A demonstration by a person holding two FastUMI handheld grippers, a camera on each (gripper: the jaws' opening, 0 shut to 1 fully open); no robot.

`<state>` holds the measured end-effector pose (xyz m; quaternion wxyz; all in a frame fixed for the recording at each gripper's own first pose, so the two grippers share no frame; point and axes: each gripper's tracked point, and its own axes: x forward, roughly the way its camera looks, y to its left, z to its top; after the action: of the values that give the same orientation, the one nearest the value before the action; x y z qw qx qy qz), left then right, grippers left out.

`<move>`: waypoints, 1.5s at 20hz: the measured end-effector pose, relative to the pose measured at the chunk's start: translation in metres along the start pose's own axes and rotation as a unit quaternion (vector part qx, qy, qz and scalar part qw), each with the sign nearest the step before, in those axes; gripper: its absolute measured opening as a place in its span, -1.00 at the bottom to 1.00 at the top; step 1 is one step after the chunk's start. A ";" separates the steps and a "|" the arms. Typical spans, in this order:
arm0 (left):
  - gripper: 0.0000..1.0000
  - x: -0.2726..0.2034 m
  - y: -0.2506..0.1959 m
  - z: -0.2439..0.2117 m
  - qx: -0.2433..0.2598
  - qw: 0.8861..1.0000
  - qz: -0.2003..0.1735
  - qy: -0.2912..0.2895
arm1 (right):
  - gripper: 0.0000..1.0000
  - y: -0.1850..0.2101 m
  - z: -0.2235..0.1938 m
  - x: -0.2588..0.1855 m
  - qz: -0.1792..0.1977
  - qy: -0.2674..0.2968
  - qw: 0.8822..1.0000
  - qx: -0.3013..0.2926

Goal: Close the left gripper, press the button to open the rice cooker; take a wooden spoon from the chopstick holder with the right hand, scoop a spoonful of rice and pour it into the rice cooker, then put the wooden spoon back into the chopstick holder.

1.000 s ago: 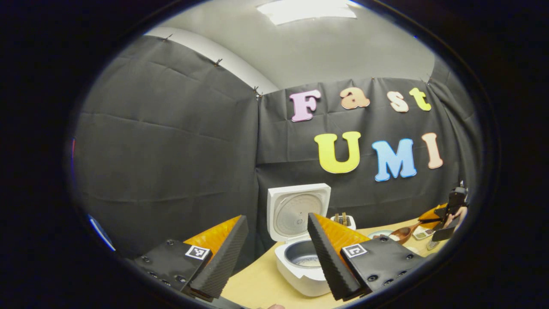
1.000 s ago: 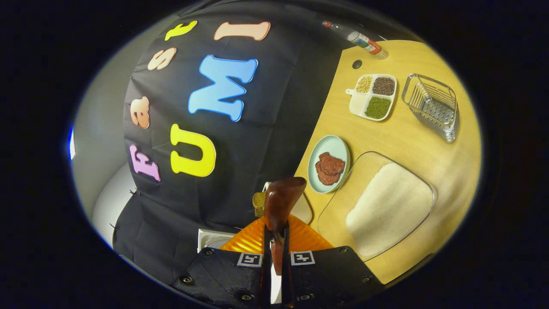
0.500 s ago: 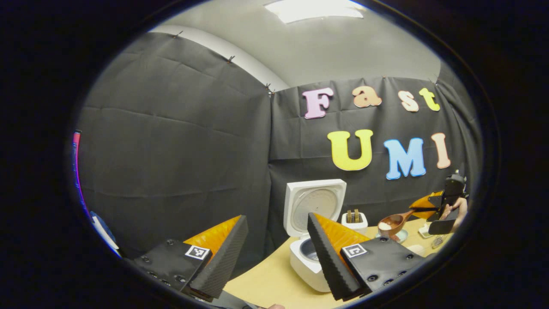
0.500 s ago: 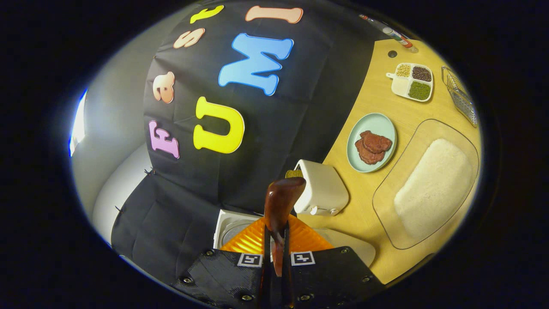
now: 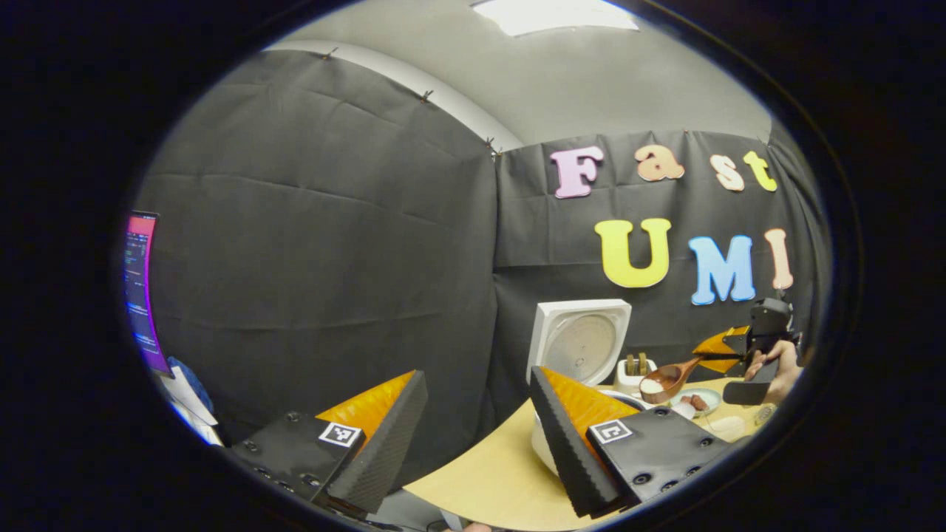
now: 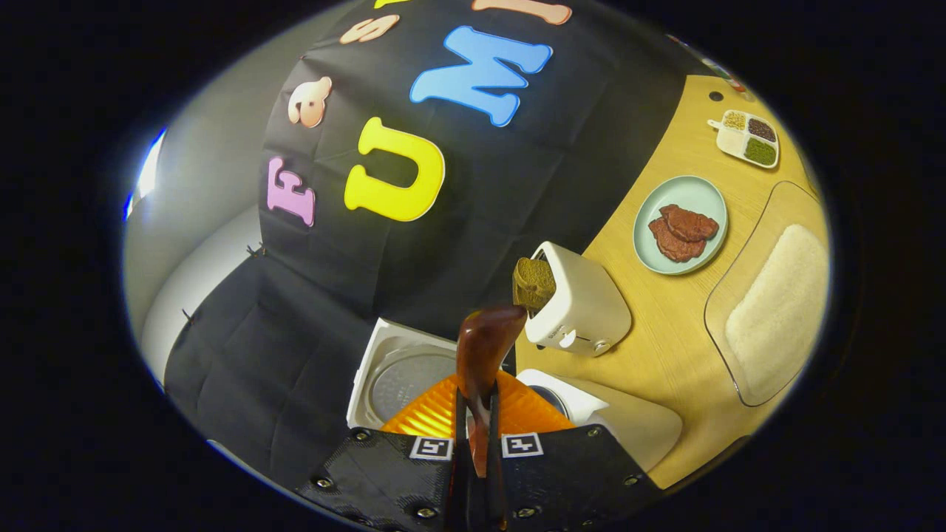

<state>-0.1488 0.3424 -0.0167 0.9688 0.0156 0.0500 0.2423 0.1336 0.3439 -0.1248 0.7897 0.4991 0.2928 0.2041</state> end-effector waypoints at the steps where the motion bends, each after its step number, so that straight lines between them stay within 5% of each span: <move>1: 0.97 -0.001 0.006 -0.002 0.000 1.000 0.004 0.002 | -0.82 0.004 -0.007 0.003 -0.003 0.002 1.000 -0.017; 10: 0.97 0.002 0.041 -0.011 -0.008 0.999 0.036 0.013 | -0.81 0.023 -0.070 0.052 -0.020 0.042 0.975 -0.216; 16: 0.97 -0.002 0.048 -0.022 -0.021 0.998 0.051 0.022 | -0.82 0.022 -0.082 0.067 -0.034 0.048 0.932 -0.356; 20: 0.93 0.000 0.046 -0.024 -0.017 0.998 0.052 0.024 | -0.82 0.031 -0.088 0.067 -0.025 0.048 0.888 -0.457; 30: 0.93 0.006 0.028 -0.016 -0.014 0.999 0.038 0.015 | -0.82 0.073 -0.082 0.051 0.014 -0.039 0.746 -0.665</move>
<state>-0.1586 0.3702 -0.0317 0.9582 0.0001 0.0606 0.2795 0.1149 0.4600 -0.0988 0.9296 -0.1404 0.0450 0.3379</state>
